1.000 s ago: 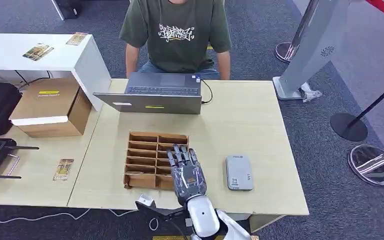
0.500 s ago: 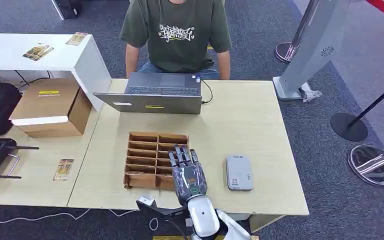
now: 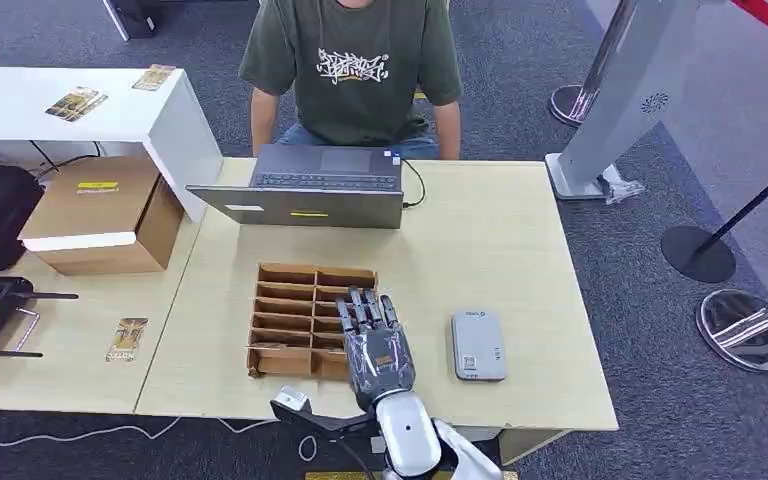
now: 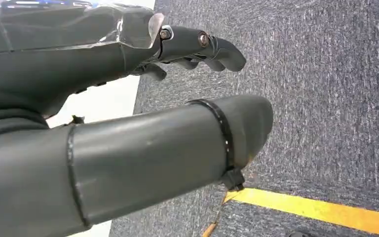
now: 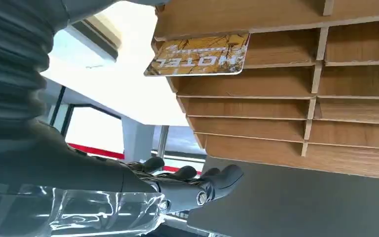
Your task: Pass the card to the sensor for recognition and then transmit it.
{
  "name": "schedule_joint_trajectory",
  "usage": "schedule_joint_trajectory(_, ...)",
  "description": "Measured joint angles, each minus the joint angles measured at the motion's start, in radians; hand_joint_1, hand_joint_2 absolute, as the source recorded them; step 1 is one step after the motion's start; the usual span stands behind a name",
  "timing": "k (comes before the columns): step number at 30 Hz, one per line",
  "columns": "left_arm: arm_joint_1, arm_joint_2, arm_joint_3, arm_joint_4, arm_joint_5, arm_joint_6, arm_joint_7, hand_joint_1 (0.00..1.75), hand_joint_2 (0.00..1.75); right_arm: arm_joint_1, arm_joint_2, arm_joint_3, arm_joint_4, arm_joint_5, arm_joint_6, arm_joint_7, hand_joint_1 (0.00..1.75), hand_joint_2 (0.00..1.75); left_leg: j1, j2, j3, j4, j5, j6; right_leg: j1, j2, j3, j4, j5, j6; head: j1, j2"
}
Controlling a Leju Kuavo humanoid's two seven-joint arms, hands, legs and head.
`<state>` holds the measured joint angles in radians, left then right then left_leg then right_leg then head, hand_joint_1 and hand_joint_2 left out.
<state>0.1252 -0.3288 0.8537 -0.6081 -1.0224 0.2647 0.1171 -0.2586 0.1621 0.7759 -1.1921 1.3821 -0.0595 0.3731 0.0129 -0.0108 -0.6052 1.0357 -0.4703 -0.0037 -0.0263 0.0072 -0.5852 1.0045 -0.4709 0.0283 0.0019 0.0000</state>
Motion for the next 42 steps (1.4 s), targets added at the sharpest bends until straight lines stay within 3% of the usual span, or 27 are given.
schedule_joint_trajectory(42, 0.018, 0.000, -0.107, -0.040, 0.125, 0.011, 0.066, 0.00, 0.00, 0.005, 0.000, 0.000, 0.011, -0.010, 0.015, -0.020, 0.00, 1.75, 0.000, 0.000, 0.000, 0.000, 0.000, 0.000, 0.000, 0.000, 0.000, 0.000, 0.000, 0.000, 0.000, 0.000)
